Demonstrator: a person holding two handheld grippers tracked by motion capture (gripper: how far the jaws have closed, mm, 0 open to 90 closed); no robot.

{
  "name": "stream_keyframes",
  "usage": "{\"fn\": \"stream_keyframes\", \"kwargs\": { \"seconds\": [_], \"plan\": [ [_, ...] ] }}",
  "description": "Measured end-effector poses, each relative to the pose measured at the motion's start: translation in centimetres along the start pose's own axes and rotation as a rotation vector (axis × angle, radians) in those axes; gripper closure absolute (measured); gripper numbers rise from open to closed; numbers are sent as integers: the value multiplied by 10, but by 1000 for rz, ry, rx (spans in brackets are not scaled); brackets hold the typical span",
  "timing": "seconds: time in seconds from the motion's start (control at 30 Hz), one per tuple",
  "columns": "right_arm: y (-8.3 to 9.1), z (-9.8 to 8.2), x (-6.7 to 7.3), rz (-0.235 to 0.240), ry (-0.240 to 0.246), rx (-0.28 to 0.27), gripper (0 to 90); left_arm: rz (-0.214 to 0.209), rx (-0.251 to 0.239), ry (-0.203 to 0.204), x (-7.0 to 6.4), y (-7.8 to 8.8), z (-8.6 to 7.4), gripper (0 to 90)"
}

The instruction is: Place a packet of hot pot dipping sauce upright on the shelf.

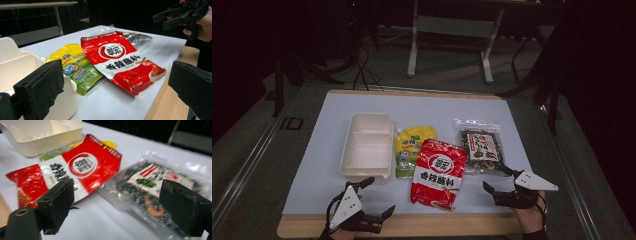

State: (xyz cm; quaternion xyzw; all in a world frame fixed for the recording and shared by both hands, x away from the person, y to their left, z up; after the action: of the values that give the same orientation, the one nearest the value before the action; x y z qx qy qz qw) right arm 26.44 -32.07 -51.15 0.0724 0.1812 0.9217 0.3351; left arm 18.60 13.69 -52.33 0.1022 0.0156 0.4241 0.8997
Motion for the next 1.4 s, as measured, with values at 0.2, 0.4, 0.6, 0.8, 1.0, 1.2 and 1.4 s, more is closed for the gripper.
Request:
{"fn": "stream_keyframes", "kwargs": {
  "seconds": [0.2,0.4,0.6,0.8,1.0,1.2,1.4],
  "plan": [
    [-9,-6,-6,-9,0,20,147,0,-2,1,-2,-1,2,14],
    [-15,-7,-3,-6,32,47,168,-1,1,2,-2,-3,2,13],
    [-12,0,7,14,72,23,185,-6,4,1,-1,-4,2,14],
    [-3,17,20,32,93,-14,201,-25,6,-3,-2,-5,1,14],
    [-5,36,26,66,95,-1,121,-37,4,-10,-4,-4,2,13],
    [-5,56,23,99,84,-21,106,-42,7,-13,-6,-4,2,13],
    [-9,69,20,82,83,-9,104,-45,8,-7,-4,-5,2,13]
  ]
}}
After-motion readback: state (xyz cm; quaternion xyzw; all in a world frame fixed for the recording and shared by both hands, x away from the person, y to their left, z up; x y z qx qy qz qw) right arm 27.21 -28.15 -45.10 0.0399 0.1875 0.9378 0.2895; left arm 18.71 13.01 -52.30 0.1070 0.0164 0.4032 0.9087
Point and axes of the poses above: each handheld gripper's, and its own axes: y roughly backward along the jaws, z roughly out of its top, x roughly to its left, the point moved 1 cm from there along -y, roughly forward along the jaws, and after that the axes turned 7 degrees about z, right-handed, at the moved point
